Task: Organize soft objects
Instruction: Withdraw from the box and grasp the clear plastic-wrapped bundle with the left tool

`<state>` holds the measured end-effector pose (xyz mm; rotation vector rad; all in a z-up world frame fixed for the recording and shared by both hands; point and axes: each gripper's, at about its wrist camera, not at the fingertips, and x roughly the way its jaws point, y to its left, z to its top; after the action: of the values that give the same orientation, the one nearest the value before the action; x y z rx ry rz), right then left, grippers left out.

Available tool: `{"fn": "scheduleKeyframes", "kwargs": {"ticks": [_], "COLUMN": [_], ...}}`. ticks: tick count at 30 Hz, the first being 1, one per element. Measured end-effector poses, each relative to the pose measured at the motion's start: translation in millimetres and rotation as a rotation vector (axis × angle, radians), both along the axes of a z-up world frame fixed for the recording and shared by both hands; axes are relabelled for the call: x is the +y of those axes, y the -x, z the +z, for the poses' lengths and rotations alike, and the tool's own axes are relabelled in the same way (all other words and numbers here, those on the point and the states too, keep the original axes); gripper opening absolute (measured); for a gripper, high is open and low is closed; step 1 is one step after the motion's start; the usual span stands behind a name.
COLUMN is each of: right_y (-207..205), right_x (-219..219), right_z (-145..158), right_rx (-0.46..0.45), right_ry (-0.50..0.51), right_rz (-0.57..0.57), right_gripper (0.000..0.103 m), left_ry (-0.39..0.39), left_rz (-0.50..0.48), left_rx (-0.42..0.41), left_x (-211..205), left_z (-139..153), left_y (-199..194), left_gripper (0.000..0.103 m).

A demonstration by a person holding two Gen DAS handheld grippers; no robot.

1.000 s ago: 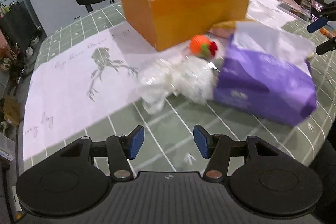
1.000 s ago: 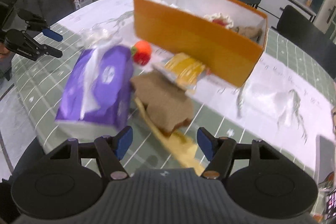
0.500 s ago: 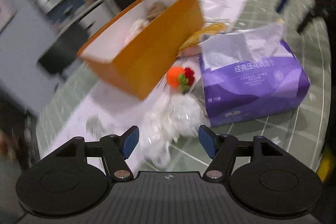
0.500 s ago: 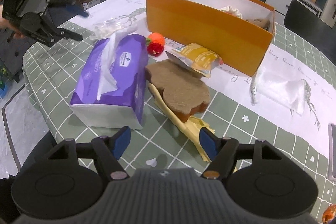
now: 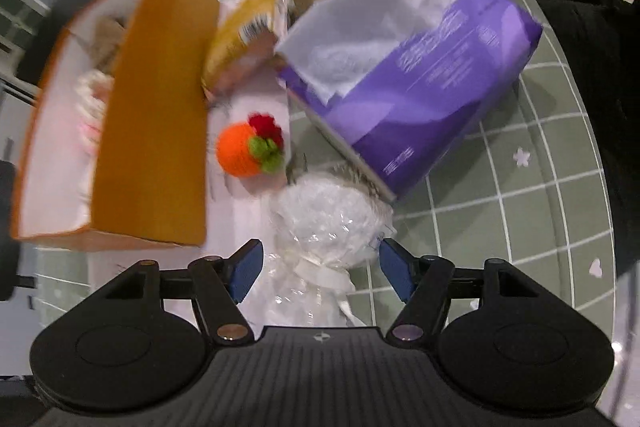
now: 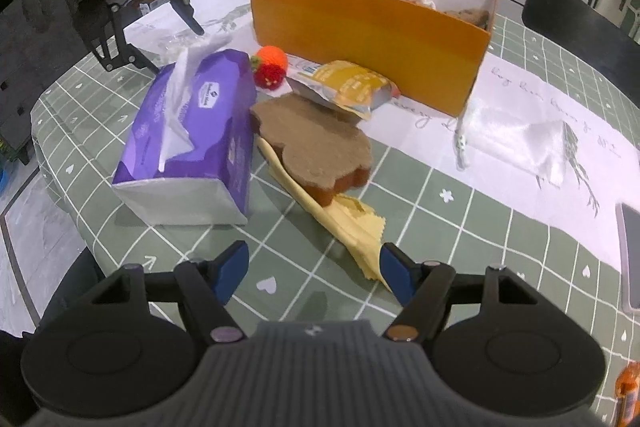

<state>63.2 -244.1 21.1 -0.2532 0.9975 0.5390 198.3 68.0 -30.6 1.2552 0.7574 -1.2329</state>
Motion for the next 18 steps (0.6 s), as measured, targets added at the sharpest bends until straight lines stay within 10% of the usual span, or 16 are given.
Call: {"fn": "scheduleKeyframes", "kwargs": {"ticks": [11,18], "right_y": [-12,-32], "right_x": [-16,-28], "right_z": [-4,-6], "right_rx": [0.019,-0.005], "right_ry": [0.017,0.01], "right_rz": [-0.052,-0.108], "right_gripper": [0.072,0.072], "left_ry": [-0.041,0.034], "left_rz": [0.076,0.222], "left_rx": [0.098,0.092], "left_x": [-16,-5], "left_z": [-34,-29], "left_y": [-40,-53], "left_gripper": [0.087,0.066]}}
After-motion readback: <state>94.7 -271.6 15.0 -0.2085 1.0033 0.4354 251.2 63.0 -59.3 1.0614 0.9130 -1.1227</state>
